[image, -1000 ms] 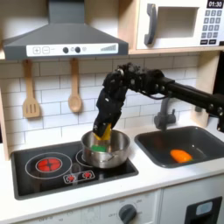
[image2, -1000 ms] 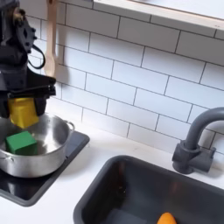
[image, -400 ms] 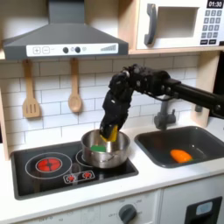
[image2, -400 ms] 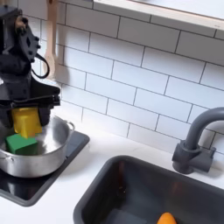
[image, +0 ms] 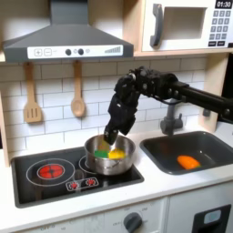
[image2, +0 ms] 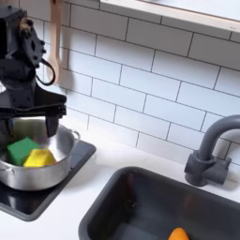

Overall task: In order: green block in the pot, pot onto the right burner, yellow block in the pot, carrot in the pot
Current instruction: 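Put the yellow block in the pot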

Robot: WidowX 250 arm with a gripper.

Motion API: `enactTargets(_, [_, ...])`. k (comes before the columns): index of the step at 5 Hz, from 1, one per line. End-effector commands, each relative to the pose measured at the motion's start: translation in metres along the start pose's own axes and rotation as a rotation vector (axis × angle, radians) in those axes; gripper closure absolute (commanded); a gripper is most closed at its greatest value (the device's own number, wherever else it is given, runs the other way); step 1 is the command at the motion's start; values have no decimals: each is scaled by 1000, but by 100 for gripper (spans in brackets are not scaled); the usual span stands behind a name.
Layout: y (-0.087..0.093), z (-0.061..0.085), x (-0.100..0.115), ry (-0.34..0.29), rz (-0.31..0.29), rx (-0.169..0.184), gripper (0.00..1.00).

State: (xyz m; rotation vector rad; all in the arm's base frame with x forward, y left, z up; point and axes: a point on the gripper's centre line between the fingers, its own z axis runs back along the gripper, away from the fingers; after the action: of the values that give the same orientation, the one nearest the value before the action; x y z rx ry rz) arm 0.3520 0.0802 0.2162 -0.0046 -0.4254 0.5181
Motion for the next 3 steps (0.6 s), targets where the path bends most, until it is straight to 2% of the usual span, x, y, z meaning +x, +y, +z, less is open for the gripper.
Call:
enactTargets(1, [-19,3,-3,-17,-83,-57,0])
enactTargets(2, [-37,10,-10,-21,-144,-100,0])
enactTargets(3, [-49,10,-17,-10,-189,-125,0])
